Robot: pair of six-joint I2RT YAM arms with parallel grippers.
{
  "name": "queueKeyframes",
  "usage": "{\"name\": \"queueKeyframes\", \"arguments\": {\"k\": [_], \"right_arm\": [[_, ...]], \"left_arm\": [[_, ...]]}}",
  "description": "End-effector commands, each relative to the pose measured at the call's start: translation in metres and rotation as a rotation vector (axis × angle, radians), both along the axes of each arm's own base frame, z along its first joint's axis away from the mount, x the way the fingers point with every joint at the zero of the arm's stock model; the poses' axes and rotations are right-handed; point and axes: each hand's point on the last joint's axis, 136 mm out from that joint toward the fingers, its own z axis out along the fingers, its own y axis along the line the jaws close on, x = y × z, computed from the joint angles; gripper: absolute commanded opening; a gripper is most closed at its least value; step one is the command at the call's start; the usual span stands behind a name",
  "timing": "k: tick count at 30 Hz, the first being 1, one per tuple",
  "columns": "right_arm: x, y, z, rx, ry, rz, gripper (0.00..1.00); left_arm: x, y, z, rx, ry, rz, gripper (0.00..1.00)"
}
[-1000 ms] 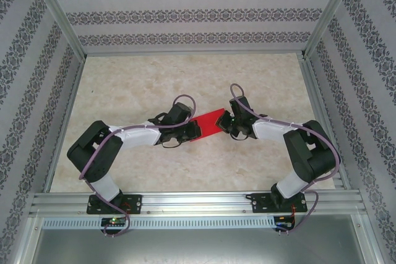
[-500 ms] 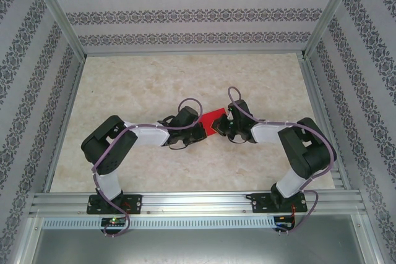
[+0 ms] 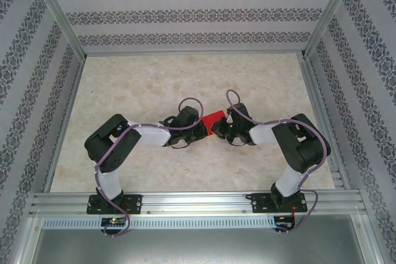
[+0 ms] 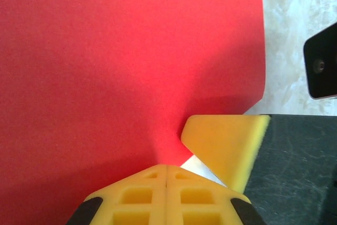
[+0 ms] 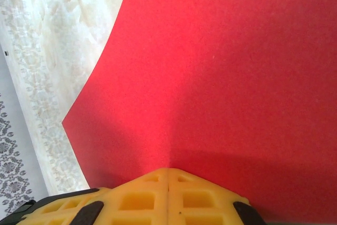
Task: Fold a paper plane with a square sheet of paper (pick it up from the middle)
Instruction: First fold in half a square sheet of paper at the center of the table.
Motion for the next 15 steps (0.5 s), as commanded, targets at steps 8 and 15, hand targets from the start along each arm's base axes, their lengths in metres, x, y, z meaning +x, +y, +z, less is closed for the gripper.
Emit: {"name": "queueKeyframes", "arguments": {"k": [8,15], "right_arm": [[-0.005,0.001,-0.005,-0.015,-0.002,0.025,0.0],[-0.006,-0.003,-0.009,-0.042,0.007,0.021,0.0]], "left_arm": [[0.001,0.004,-0.012,0.041,-0.008,0.035,0.0],[-0.006,0.013,-0.025,0.083,0.042,0.053,0.0]]}}
